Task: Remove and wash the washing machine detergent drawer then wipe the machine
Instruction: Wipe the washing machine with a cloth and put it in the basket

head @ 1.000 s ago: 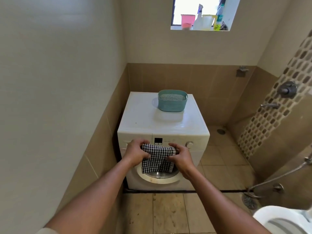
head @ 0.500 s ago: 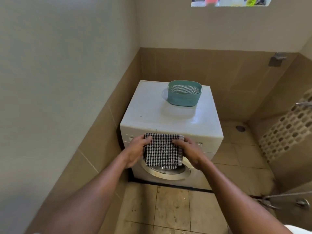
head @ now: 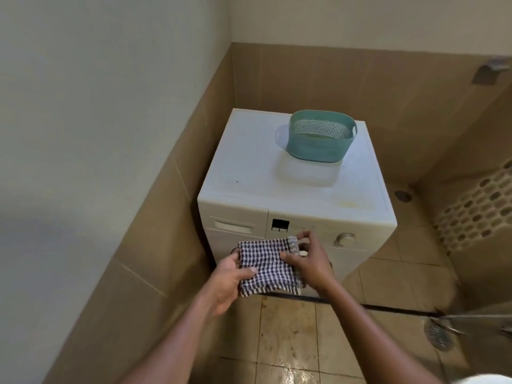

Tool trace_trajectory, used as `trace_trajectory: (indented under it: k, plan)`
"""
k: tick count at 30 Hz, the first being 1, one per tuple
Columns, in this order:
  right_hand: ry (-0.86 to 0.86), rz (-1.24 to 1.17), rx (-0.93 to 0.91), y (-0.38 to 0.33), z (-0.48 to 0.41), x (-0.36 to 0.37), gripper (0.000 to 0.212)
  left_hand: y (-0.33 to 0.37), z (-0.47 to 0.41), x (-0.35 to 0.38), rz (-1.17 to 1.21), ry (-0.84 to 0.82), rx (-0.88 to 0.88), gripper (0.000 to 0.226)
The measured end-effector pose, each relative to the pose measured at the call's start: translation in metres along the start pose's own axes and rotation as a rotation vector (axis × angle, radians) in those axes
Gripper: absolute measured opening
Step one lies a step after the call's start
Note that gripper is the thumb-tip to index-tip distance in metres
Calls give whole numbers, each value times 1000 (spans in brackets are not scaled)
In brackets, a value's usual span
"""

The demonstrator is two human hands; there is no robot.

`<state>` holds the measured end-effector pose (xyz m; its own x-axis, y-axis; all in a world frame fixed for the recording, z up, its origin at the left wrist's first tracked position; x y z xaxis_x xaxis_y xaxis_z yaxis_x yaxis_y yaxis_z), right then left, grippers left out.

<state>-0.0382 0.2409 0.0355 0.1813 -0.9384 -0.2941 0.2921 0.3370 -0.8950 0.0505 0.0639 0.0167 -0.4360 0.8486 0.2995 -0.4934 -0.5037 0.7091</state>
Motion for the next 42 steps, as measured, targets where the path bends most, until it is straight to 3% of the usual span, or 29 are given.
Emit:
trace_trajectory:
  k: [3, 5, 7, 11, 17, 23, 28, 31, 33, 37, 40, 42]
  plan:
    - [370, 330, -214, 14, 3, 17, 52, 7, -20, -6, -154, -18, 128, 49]
    - [573, 372, -267, 31, 12, 33, 46, 8, -34, -4, -346, -7, 243, 48]
    - [607, 157, -187, 62, 13, 59, 29, 5, -48, -2, -521, -21, 362, 53]
    - [498, -519, 26, 105, -15, 111, 25, -6, -83, -6, -705, -139, 551, 64]
    - [639, -748, -374, 131, -59, 139, 41, -25, -137, -27, -450, -242, 800, 49]
    - [799, -695, -999, 130, -76, 150, 50, -49, -178, -39, -164, -339, 1035, 40]
    - [938, -486, -1326, 116, -105, 161, 50, -55, -204, -46, -66, -433, 1026, 44]
    - [1056, -107, -1358, 103, -126, 176, 51, -41, -211, -72, -151, -206, 1103, 40]
    - [1169, 186, -1264, 97, -144, 185, 51, -29, -211, -91, -258, -77, 1156, 42]
    - [1267, 443, -1073, 72, -153, 200, 65, 1, -204, -120, -401, 212, 1259, 50]
    - [1251, 619, -1161, 24, -143, 232, 76, 18, -202, -137, -276, 381, 1381, 35]
    - [1177, 816, -1308, -4, -141, 267, 74, 20, -203, -146, -228, 480, 1432, 50]
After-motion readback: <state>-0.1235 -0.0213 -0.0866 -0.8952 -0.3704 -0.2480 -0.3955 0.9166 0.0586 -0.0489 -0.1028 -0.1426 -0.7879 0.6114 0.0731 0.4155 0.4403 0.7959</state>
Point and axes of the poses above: each hand's wrist, its own z-axis away from the middle knuckle, its own x-axis out of the palm, y = z × x, the point moved 6 cm from there along -z, towards the middle knuckle, and after that the axes turned 10 degrees about y, right-handed, at the moved point
